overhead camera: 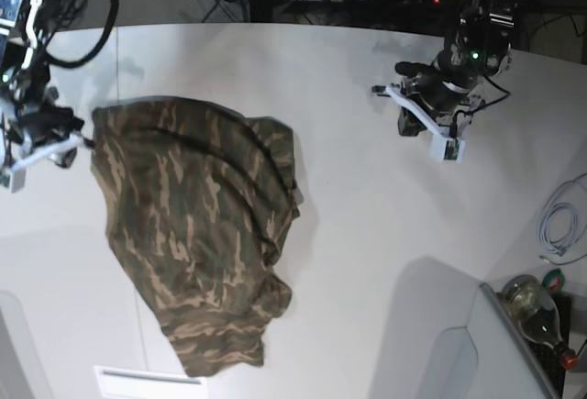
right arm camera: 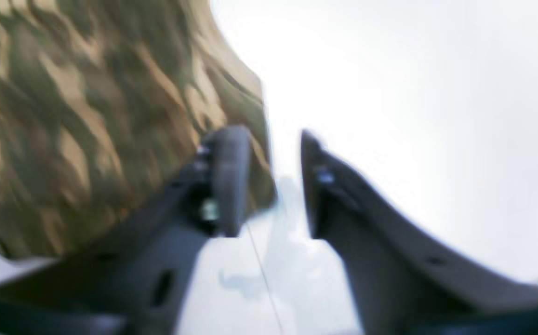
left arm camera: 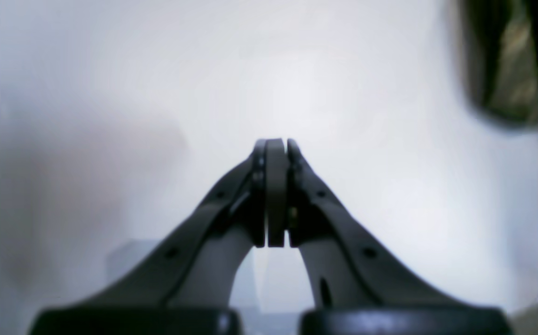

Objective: Layout the t-shirt on the table in an organized manner, then fold the t-shirt properly
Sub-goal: 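Grasp the camouflage shirt edges with both grippers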

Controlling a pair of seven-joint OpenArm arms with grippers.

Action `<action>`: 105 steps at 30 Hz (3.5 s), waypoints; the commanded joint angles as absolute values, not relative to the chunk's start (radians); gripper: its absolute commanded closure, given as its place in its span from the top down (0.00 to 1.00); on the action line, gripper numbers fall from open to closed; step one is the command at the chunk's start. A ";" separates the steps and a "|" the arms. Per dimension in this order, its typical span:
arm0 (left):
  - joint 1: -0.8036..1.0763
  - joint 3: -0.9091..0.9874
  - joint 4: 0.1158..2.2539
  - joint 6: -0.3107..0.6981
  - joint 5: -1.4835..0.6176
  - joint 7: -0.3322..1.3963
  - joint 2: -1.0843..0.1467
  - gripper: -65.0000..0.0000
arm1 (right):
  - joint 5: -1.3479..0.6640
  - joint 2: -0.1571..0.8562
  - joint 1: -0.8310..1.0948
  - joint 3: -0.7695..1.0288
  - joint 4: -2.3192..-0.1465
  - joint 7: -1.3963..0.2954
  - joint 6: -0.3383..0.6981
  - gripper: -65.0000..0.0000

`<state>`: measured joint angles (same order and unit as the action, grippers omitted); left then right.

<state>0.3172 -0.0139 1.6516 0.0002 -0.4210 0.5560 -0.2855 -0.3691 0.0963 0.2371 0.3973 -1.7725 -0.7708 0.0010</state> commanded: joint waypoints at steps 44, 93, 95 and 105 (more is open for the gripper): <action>-0.004 -0.377 1.273 0.001 -0.305 0.395 -0.094 0.06 | -0.371 0.108 0.007 0.553 -1.609 -0.917 0.306 0.00; 0.091 -0.124 1.699 -0.054 -0.295 0.561 -0.219 0.00 | -0.369 0.065 0.015 0.549 -1.725 -0.974 0.305 0.00; 0.093 -0.130 1.687 -0.054 -0.295 0.634 -0.213 0.00 | -0.364 0.053 0.013 0.549 -1.728 -0.984 0.303 0.00; 0.170 -0.248 1.534 -0.054 -0.295 0.657 -0.143 0.00 | -0.364 0.062 -0.036 0.555 -1.437 -0.898 0.260 0.01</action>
<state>0.1776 -0.2478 1.5181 -0.0536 -0.2916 0.6724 -0.1425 -0.3511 0.0517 -0.0196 0.5526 -1.4170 -0.9169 0.2615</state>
